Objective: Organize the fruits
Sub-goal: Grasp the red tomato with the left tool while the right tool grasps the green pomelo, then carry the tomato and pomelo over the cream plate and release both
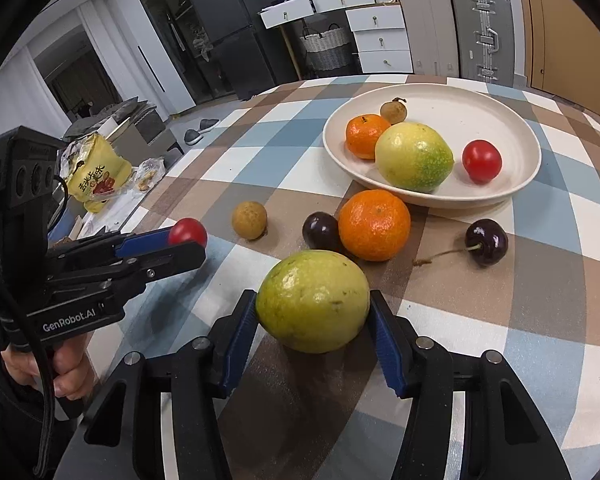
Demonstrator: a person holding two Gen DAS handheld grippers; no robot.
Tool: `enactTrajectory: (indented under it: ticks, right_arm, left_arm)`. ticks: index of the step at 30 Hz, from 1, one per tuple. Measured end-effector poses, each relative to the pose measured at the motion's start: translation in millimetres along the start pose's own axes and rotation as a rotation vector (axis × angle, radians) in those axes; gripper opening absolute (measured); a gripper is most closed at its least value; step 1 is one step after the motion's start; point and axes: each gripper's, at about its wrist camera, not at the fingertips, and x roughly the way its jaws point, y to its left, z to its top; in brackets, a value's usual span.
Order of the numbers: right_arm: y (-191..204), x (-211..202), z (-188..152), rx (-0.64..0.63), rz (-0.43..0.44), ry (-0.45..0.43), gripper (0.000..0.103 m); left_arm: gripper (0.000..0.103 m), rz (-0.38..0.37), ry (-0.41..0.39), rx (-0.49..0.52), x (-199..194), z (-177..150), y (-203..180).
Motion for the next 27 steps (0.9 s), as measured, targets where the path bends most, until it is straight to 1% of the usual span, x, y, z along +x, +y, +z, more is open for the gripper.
enactTrajectory:
  ticks: [8, 16, 22, 27]
  right_arm:
    - [-8.3, -24.1, -11.7, 0.005, -0.016, -0.039, 0.055]
    - [-25.8, -48.3, -18.9, 0.036, -0.033, -0.076, 0.055]
    - [-36.4, -62.8, -19.0, 0.049, -0.049, -0.106, 0.055]
    - [-50.5, -77.7, -11.9, 0.058, -0.072, -0.141, 0.055]
  left_arm:
    - [0.030, -0.002, -0.008, 0.028, -3.8, 2.9, -16.1]
    - [0.030, -0.006, -0.015, 0.073, -6.3, 7.0, -40.3]
    - [0.030, -0.010, -0.022, 0.099, -6.9, 14.1, -51.7]
    - [0.030, -0.009, -0.042, 0.128, -7.0, 28.8, -57.6]
